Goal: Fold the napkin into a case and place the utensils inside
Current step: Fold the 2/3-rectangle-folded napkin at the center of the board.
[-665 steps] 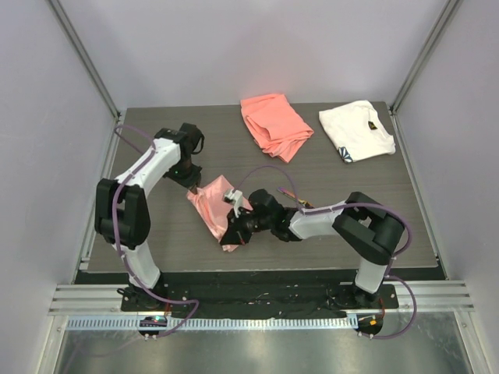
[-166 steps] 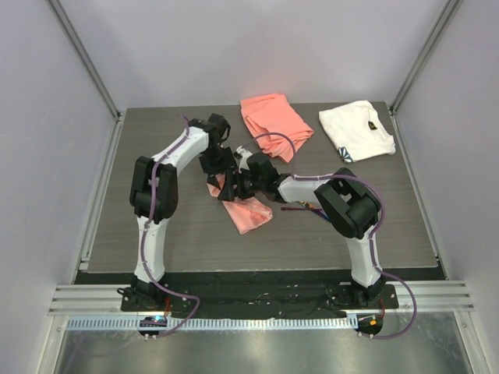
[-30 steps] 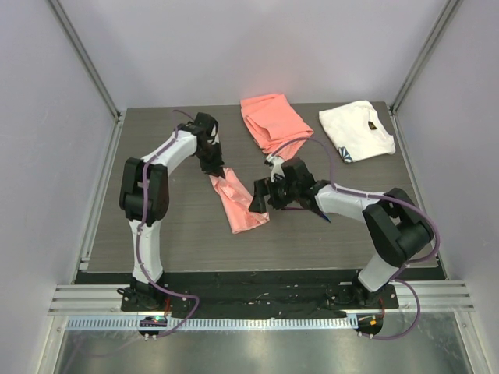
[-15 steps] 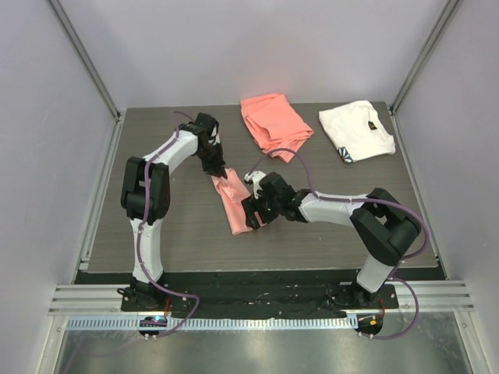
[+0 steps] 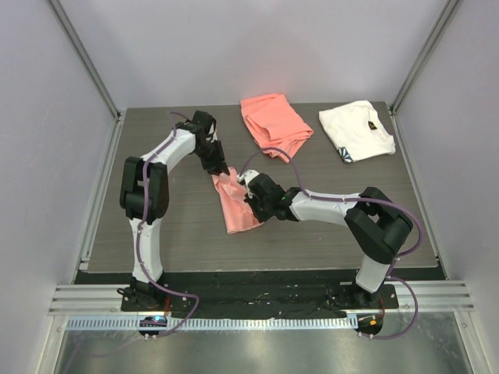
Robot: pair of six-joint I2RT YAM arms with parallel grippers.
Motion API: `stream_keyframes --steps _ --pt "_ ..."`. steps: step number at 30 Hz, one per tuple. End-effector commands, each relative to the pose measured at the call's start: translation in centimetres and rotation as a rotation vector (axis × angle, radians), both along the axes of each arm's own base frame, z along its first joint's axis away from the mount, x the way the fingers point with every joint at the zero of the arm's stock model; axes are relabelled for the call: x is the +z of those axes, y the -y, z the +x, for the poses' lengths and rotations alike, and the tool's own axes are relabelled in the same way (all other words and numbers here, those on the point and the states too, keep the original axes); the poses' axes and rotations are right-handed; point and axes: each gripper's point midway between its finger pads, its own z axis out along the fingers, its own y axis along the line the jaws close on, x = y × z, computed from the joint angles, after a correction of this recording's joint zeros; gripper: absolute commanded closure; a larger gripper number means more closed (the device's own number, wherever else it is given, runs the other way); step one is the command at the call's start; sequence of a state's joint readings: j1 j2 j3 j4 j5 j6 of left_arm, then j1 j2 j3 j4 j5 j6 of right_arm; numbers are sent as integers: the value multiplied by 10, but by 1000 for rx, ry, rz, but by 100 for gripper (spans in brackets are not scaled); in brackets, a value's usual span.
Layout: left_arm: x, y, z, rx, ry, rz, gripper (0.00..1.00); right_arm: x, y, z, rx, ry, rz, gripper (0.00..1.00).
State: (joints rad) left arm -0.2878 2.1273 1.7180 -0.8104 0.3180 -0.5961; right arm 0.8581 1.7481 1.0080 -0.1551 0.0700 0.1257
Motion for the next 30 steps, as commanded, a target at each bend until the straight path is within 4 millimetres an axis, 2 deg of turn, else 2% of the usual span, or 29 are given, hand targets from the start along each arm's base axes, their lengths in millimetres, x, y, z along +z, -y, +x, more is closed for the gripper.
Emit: stream_keyframes --steps 1,2,3,4,5,6,8,9,11,12,13,14,15,16,18,21,22,24,26,30 --pt "31 -3 18 42 93 -16 62 17 -3 14 -14 70 -21 99" --pt "36 -6 19 60 107 -12 56 18 -3 14 -10 74 -24 99" --pt "52 -10 21 76 149 -20 44 18 -2 14 -7 73 -28 99" --pt "53 -16 19 98 156 -10 38 18 -2 14 -5 73 -32 99" --pt "62 -20 23 126 188 -13 38 17 -1 14 -5 71 -35 99" --pt "79 -29 18 151 228 -8 38 17 -1 13 0 67 -37 99" --pt "93 -46 16 213 291 45 40 17 -3 12 5 62 -33 99" --pt "101 -53 4 247 309 44 42 17 -2 12 2 60 -32 99" --pt "109 -58 -3 282 364 32 60 17 -3 12 -1 58 -35 99" --pt "93 -61 -18 296 328 35 67 17 -2 11 0 52 -37 99" --pt "102 -61 -25 302 350 14 78 17 -4 11 2 51 -34 99" --pt "99 -51 -35 275 323 -43 86 17 -4 11 1 45 -33 99" --pt "83 -45 -47 267 281 -73 92 16 -4 10 0 43 -35 99" --pt "79 -39 -54 253 264 -98 100 17 -3 11 -1 45 -35 99" --pt "59 -23 -72 215 240 -117 100 18 -2 11 -3 46 -36 99" --pt "39 4 -91 181 214 -159 100 19 -4 10 0 44 -30 99" --pt "41 14 -86 190 237 -193 100 19 -4 10 0 42 -30 99" --pt "32 31 -92 159 233 -187 100 20 -5 10 1 38 -33 99" --pt "25 41 -95 145 240 -167 100 20 -4 10 3 36 -41 99" --pt "-1 41 -105 166 192 -128 100 20 -1 10 -2 36 -60 99"
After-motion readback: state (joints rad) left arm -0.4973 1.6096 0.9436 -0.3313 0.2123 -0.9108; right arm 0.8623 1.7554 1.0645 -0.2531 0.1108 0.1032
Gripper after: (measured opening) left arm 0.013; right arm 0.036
